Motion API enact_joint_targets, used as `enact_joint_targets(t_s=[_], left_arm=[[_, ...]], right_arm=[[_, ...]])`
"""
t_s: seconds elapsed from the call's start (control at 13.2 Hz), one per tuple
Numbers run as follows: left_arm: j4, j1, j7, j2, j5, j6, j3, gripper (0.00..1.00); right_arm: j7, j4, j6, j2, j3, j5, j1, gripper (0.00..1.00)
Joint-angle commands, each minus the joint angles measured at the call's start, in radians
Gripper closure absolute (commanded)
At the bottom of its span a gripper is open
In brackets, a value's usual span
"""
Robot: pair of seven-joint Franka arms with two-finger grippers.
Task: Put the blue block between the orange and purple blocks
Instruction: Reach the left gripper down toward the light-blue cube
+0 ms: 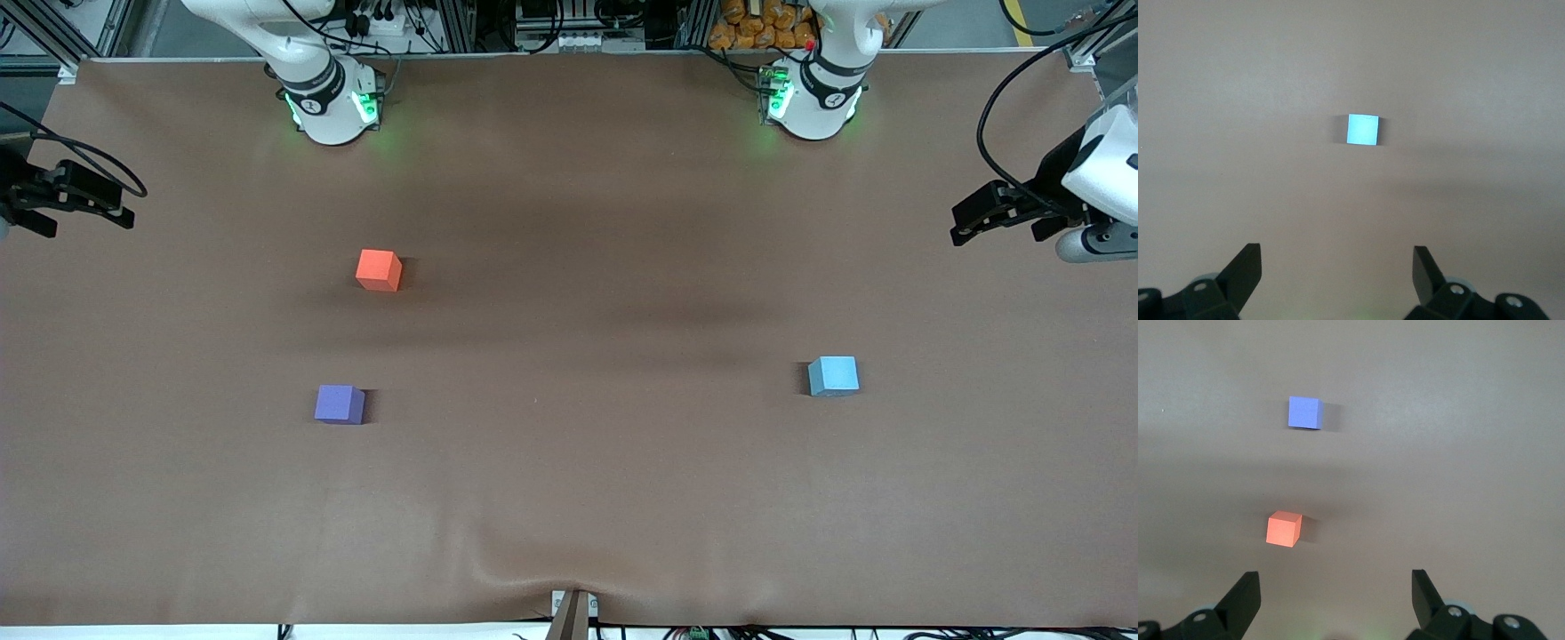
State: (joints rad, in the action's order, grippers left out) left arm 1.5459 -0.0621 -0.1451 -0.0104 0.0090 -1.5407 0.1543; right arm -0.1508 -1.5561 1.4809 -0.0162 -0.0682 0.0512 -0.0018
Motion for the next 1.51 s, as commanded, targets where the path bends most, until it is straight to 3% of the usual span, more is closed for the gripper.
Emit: enact_joint_targets(t_s=[0.0, 0.3, 0.68, 0.91, 1.13, 1.44], left_arm=[[-0.003, -0.005, 0.015, 0.006, 0.022, 0.030, 0.004, 0.00], [-0.010, -0.015, 0.016, 0.004, 0.044, 0.030, 0.004, 0.00], [0.014, -0.007, 0.009, -0.066, 0.085, -0.002, 0.016, 0.00], [0.152, -0.011, 0.007, -0.074, 0.072, -0.171, 0.016, 0.00], [0.334, -0.005, 0.004, -0.109, 0.069, -0.468, 0.018, 0.00], [0.367, -0.004, -0.001, -0.288, 0.017, -0.692, 0.016, 0.00]], right_arm=[[-0.006, -0.013, 0.012, -0.015, 0.002, -0.016, 0.000, 0.00], [-0.006, -0.013, 0.015, -0.015, 0.002, -0.016, 0.000, 0.00], [-0.010, -0.012, 0.035, -0.016, 0.001, -0.039, -0.006, 0.00], [-0.007, -0.010, 0.018, -0.011, 0.001, -0.053, -0.001, 0.00], [-0.007, -0.007, 0.022, 0.041, -0.001, -0.068, -0.021, 0.00], [-0.015, -0.009, 0.019, 0.166, 0.001, -0.065, -0.061, 0.00]])
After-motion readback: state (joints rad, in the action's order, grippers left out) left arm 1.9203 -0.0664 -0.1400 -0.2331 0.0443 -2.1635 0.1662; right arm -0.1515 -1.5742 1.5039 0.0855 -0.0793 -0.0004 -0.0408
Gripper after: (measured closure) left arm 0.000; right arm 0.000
